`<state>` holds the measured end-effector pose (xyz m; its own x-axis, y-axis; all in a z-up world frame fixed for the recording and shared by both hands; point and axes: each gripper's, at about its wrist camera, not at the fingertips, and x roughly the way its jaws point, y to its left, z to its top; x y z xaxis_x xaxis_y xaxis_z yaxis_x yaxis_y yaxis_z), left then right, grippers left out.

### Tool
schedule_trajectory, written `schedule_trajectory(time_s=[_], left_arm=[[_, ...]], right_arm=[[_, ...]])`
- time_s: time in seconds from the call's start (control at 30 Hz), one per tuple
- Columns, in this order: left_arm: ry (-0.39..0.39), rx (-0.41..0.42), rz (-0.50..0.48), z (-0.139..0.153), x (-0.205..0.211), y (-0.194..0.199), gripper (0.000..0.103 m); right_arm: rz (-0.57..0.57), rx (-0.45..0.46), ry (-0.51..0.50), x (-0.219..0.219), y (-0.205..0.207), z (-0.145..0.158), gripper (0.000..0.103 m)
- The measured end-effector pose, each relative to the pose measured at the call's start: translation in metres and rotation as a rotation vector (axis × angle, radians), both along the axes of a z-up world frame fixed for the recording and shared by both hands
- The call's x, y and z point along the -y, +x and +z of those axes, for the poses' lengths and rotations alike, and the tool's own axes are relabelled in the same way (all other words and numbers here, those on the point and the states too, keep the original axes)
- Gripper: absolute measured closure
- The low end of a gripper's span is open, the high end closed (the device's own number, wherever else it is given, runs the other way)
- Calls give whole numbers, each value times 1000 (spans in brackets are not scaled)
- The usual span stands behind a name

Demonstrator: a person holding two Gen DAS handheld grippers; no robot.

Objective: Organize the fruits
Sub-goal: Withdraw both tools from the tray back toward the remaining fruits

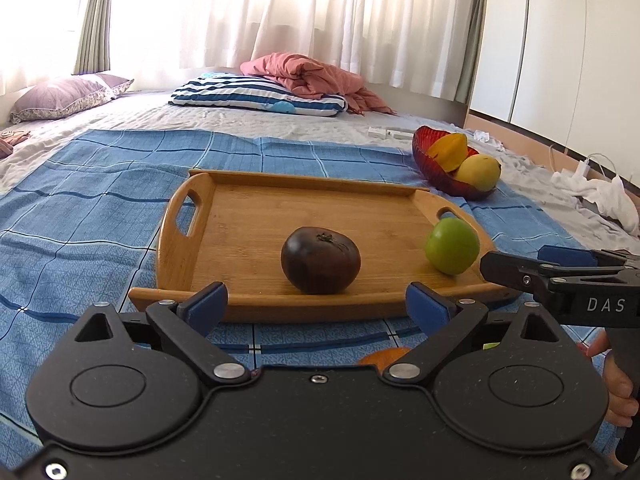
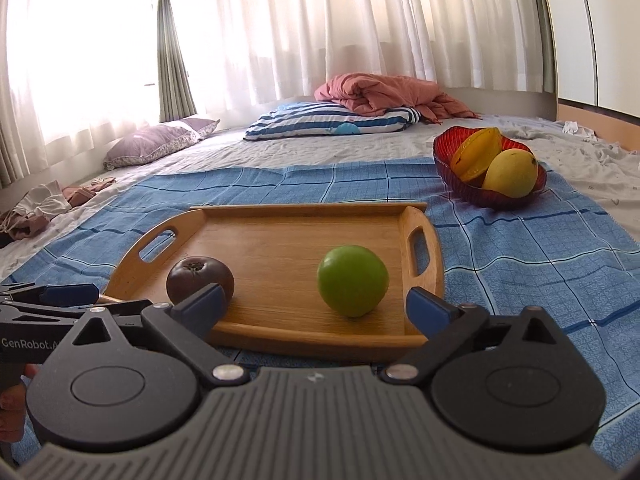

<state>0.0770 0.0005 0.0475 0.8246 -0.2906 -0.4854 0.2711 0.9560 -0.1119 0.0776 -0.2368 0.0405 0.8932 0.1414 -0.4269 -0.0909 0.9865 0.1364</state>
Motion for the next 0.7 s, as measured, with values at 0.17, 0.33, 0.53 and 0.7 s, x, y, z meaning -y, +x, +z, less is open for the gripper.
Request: schedule_trajectory(time_s=[0.17, 0.33, 0.53, 0.7], left_arm=[[18, 29, -1, -3, -4, -20, 7], [32, 54, -5, -6, -10, -35, 3], [49, 73, -3, -13, -18, -46, 1], [34, 98, -16, -16, -25, -54, 0]], right_arm=[[2, 37, -46, -8, -20, -3, 0], [-7, 68, -85, -12, -36, -7, 0], [-34, 96, -110, -9, -53, -13, 0], [-55, 105, -100, -3, -65, -21, 0]])
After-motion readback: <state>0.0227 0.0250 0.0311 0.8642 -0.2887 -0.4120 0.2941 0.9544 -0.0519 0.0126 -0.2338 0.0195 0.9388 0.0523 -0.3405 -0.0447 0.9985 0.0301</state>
